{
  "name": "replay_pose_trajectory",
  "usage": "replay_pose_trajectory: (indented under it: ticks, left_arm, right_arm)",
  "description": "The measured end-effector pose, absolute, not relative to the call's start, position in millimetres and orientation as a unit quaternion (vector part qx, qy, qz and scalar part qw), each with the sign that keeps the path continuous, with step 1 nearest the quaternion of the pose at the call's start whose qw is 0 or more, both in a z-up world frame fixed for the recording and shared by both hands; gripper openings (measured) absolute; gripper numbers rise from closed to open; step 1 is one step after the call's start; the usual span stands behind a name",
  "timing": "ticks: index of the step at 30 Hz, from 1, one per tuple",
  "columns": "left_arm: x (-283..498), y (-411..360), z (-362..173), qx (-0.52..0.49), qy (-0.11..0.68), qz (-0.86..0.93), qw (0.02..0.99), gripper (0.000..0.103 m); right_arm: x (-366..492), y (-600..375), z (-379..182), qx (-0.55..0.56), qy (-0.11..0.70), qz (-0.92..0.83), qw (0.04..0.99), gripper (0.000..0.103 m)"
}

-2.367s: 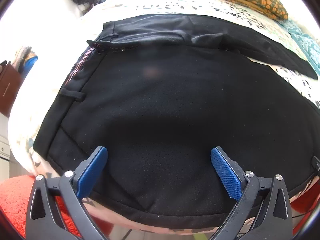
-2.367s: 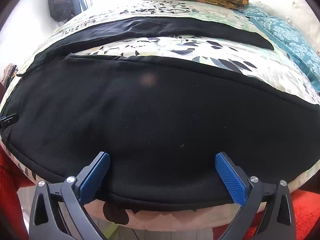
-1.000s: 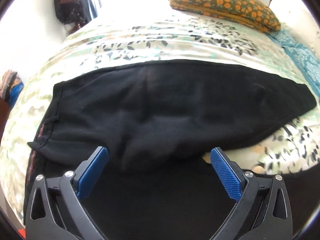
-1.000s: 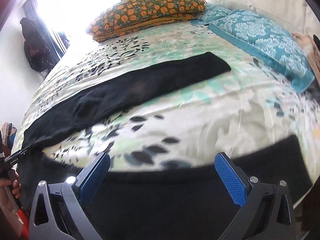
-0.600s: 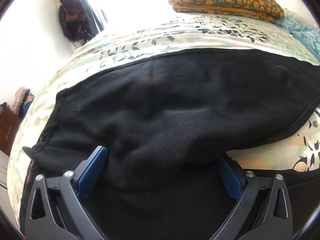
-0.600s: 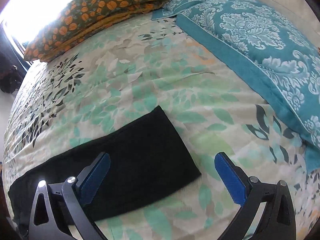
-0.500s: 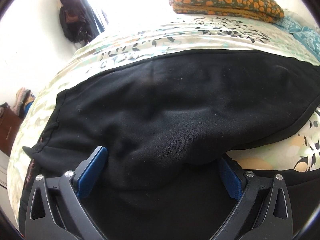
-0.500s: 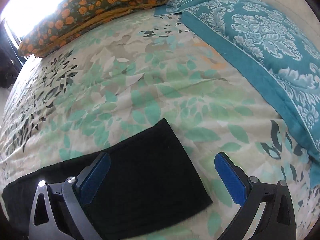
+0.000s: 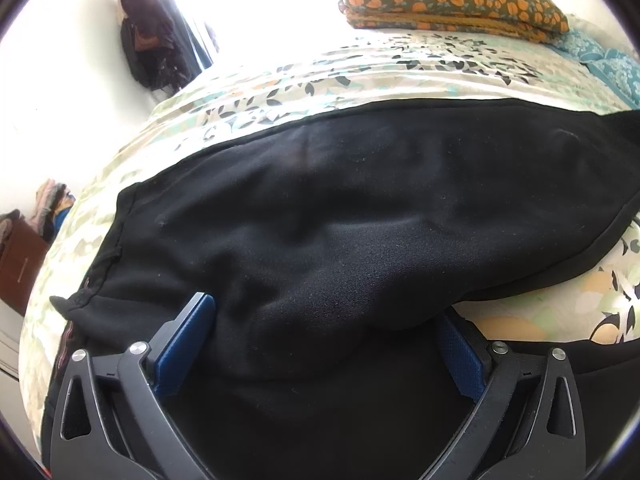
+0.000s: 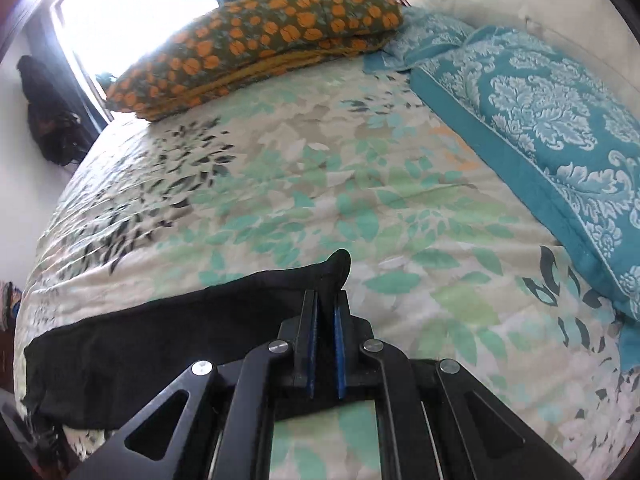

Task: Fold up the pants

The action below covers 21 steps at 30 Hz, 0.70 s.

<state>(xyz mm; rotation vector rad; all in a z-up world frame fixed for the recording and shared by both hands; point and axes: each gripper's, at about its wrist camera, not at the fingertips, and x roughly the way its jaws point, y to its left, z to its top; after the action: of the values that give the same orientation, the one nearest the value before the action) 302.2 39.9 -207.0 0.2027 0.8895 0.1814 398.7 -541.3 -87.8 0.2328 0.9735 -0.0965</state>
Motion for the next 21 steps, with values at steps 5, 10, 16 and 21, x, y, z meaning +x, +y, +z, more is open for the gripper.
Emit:
replay_pose_trajectory:
  ticks: [5,10,16,21]
  left_arm:
    - [313,48,-192,0.071,0.482,0.074,0.87,0.102]
    - [314,61,-149,-0.032,0.499,0.006,0.866,0.102]
    - [378,48,-137,-0.163,0.541,-0.077,0.821,0.102]
    - [436,31,-157,-0.235,0.564,-0.063,0.789,0.102]
  right_arm:
    - [260,-499,-39,0.134,0.407,-0.008,0.904,0.007]
    - [159,-475,-31,0.158,0.347,-0.044,0.923,0.007]
    - [129,-456,-37,0.152,0.328,-0.057,0.931,0.007]
    - [125,-449,-35,0.142,0.311,-0.052,0.938,0.007]
